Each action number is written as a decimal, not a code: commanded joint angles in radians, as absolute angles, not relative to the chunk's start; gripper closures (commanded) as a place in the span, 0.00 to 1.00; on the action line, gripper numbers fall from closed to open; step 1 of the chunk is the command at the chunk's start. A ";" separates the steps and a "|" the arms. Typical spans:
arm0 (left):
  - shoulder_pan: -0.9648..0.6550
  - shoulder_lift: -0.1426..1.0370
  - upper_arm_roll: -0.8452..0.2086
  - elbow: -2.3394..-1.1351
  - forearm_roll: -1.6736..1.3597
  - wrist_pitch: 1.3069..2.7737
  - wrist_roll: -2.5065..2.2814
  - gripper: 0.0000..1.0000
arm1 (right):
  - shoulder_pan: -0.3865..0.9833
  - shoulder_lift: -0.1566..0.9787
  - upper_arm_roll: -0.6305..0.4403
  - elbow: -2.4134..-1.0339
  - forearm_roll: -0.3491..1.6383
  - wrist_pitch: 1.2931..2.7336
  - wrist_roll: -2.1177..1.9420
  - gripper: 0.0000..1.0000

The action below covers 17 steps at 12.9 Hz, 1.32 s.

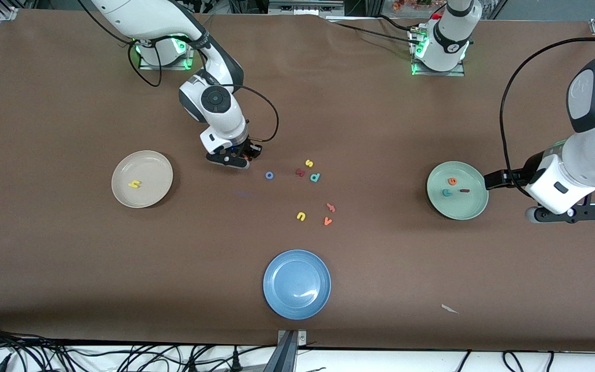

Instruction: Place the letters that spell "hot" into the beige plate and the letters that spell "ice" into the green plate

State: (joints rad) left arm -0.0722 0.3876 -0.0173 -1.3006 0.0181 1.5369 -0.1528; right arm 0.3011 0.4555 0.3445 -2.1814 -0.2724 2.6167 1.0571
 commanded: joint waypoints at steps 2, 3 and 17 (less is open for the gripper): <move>-0.084 0.304 0.008 -1.436 -0.009 1.640 -0.126 0.01 | 0.279 0.352 0.345 -2.194 -0.287 2.505 0.998 1.00; -0.080 0.305 0.006 -1.427 -0.009 1.638 -0.126 0.00 | 0.244 0.329 0.345 -2.197 -0.284 2.469 0.930 1.00; -0.080 0.337 0.005 -1.424 -0.006 1.644 -0.118 0.00 | 0.037 0.206 0.160 -2.197 -0.278 2.226 0.201 1.00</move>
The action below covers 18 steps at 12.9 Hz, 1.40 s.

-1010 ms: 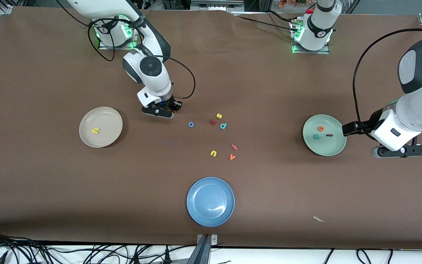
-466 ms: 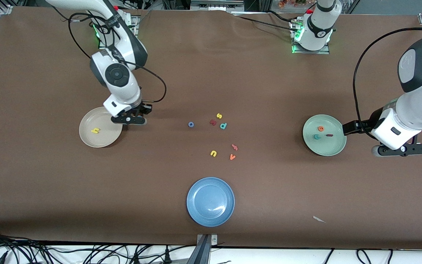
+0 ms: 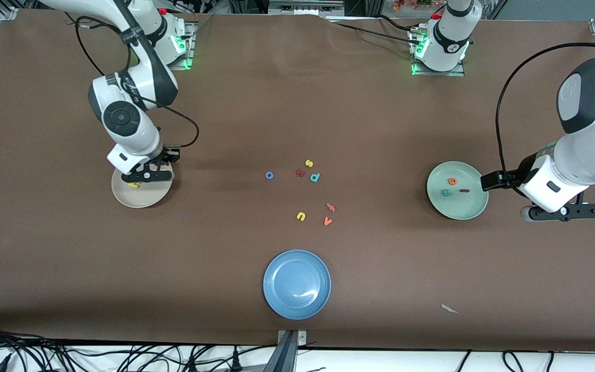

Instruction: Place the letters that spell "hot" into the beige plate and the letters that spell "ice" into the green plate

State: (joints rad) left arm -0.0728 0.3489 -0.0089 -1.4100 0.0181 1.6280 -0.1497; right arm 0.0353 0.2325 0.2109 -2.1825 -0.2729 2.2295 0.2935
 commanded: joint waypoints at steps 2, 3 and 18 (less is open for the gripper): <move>-0.080 0.337 0.005 -1.424 -0.008 1.644 -0.112 0.00 | 0.034 0.212 0.137 -2.195 -0.275 2.240 0.184 0.58; -0.080 0.337 0.005 -1.425 -0.008 1.644 -0.112 0.00 | 0.034 0.212 0.137 -2.195 -0.270 2.241 0.189 0.44; -0.071 0.337 0.005 -1.434 -0.008 1.643 -0.078 0.00 | 0.259 0.462 0.342 -1.994 -0.156 2.465 0.940 0.33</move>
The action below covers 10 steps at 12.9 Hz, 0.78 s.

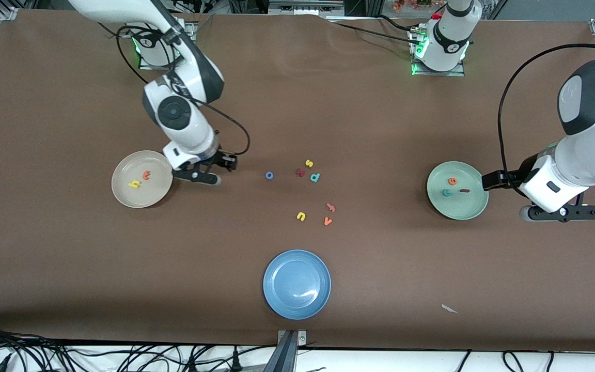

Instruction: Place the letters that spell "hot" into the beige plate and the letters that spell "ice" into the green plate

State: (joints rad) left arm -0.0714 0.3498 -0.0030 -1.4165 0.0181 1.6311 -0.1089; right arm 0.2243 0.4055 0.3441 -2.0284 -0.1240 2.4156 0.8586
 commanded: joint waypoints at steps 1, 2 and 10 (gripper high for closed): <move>-0.072 0.337 0.005 -1.434 -0.008 1.643 -0.080 0.00 | 0.273 0.486 0.342 -1.990 -0.181 2.491 0.990 0.33; -0.072 0.337 0.005 -1.436 -0.008 1.643 -0.080 0.00 | 0.278 0.506 0.344 -1.974 -0.208 2.511 1.046 0.33; -0.072 0.337 0.005 -1.430 -0.008 1.643 -0.078 0.00 | 0.385 0.650 0.341 -1.823 -0.306 2.511 1.285 0.34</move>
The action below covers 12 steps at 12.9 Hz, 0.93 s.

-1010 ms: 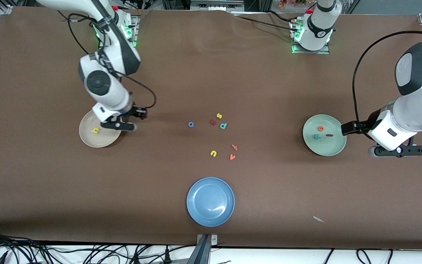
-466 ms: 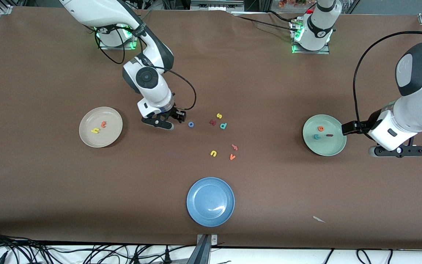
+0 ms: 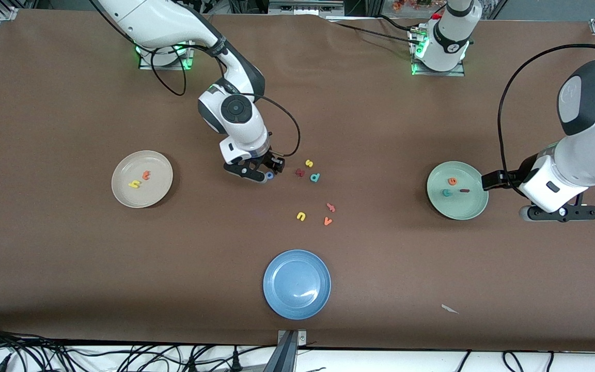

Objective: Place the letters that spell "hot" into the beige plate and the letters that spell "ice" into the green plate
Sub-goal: 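Grasp the blue ring with the right gripper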

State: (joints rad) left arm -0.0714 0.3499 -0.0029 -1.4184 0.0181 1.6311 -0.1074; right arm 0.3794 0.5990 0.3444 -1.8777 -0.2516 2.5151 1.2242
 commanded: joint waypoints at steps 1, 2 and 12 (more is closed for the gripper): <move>-0.071 0.337 0.005 -1.428 -0.005 1.643 -0.078 0.00 | 0.390 0.661 0.341 -1.819 -0.346 2.511 1.302 0.34; -0.060 0.334 0.008 -1.418 -0.011 1.649 -0.078 0.00 | 0.390 0.664 0.339 -1.821 -0.371 2.511 1.304 0.34; -0.015 0.334 -0.003 -1.407 -0.031 1.646 -0.058 0.00 | 0.405 0.704 0.336 -1.829 -0.376 2.540 1.305 0.46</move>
State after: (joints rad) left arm -0.0159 0.3394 -0.0061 -1.4041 -0.0053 1.6474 -0.0797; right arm 0.3958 0.6831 0.3417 -1.8472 -0.3509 2.5228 1.2789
